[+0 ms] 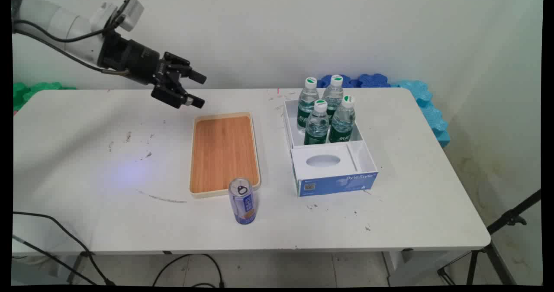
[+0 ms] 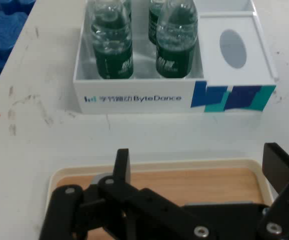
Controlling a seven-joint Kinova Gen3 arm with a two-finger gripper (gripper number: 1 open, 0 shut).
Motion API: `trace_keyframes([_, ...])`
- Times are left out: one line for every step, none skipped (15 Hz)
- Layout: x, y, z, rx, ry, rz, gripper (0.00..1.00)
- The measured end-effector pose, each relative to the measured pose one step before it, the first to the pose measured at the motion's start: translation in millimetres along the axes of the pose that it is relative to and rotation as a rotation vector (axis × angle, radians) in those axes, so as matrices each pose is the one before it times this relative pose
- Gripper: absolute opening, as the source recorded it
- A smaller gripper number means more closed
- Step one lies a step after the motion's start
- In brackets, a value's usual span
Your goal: Pick up the green bottle from the white box
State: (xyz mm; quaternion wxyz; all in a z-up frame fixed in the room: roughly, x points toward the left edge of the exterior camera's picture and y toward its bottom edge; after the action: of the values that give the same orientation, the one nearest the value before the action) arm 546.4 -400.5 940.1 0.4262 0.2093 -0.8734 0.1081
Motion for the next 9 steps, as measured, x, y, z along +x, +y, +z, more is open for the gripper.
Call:
trace_keyframes([5.91, 1.87, 4.43, 0.00431, 0.00563, -0.00574, 1.00])
trace_keyframes([4.25, 1.01, 3.41, 0.00201, 0.00376, -0.00302, 1.00])
trace_keyframes([7.27, 1.15, 7.17, 0.00391, 0.00501, -0.00661, 1.00])
trace_keyframes([5.25, 1.02, 5.56, 0.00193, 0.00238, -0.00399, 1.00])
trace_keyframes([9.09, 2.00, 11.44, 0.00279, 0.00091, -0.00544, 1.00])
trace_keyframes([8.31, 2.04, 11.65, -0.00052, -0.00262, -0.00046, 1.00])
trace_keyframes([9.87, 2.95, 16.70, -0.00332, -0.00770, 0.00188, 1.00])
trace_keyframes([6.12, 1.43, 11.60, -0.00389, -0.00667, 0.00419, 1.00])
trace_keyframes([6.79, 2.14, 14.50, -0.00276, -0.01051, 0.00349, 1.00])
